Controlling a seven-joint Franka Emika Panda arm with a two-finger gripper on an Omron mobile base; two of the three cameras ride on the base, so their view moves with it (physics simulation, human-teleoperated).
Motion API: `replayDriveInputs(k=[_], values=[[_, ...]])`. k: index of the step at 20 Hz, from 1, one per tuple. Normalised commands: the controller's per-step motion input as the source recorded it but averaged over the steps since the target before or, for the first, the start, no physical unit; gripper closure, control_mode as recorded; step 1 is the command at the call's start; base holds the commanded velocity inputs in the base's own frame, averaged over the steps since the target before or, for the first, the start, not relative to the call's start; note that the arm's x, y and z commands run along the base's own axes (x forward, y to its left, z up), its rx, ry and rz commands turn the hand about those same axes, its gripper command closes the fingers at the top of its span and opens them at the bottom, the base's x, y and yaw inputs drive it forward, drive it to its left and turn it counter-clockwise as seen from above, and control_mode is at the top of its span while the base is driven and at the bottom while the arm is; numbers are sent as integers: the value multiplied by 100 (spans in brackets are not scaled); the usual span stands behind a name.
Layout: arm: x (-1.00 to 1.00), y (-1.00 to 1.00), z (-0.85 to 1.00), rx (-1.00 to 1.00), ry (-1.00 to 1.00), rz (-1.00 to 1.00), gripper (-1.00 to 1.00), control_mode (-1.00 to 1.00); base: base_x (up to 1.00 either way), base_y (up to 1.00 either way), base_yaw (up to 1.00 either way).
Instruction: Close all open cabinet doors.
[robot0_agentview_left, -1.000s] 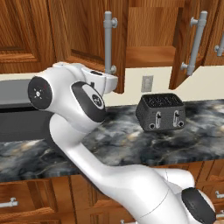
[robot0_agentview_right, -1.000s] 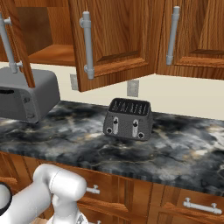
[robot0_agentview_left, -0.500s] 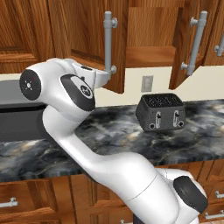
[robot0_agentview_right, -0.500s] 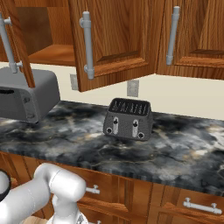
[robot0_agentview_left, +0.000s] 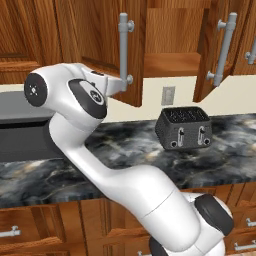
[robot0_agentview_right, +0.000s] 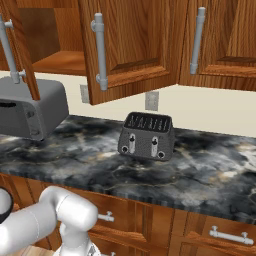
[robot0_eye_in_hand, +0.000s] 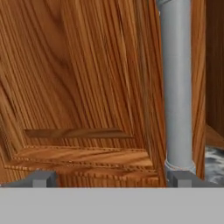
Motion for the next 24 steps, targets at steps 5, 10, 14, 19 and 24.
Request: replayDriveInputs(k=[5, 10, 14, 19, 24], values=[[28, -18, -1, 0, 0, 0, -100, -100, 0, 0, 0], [33, -21, -3, 0, 0, 0, -100, -100, 0, 0, 0], [32, -24, -2, 0, 0, 0, -100, -100, 0, 0, 0], [28, -30, 0, 0, 0, 0, -100, -100, 0, 0, 0], [23, -33, 0, 0, 0, 0, -100, -100, 0, 0, 0]])
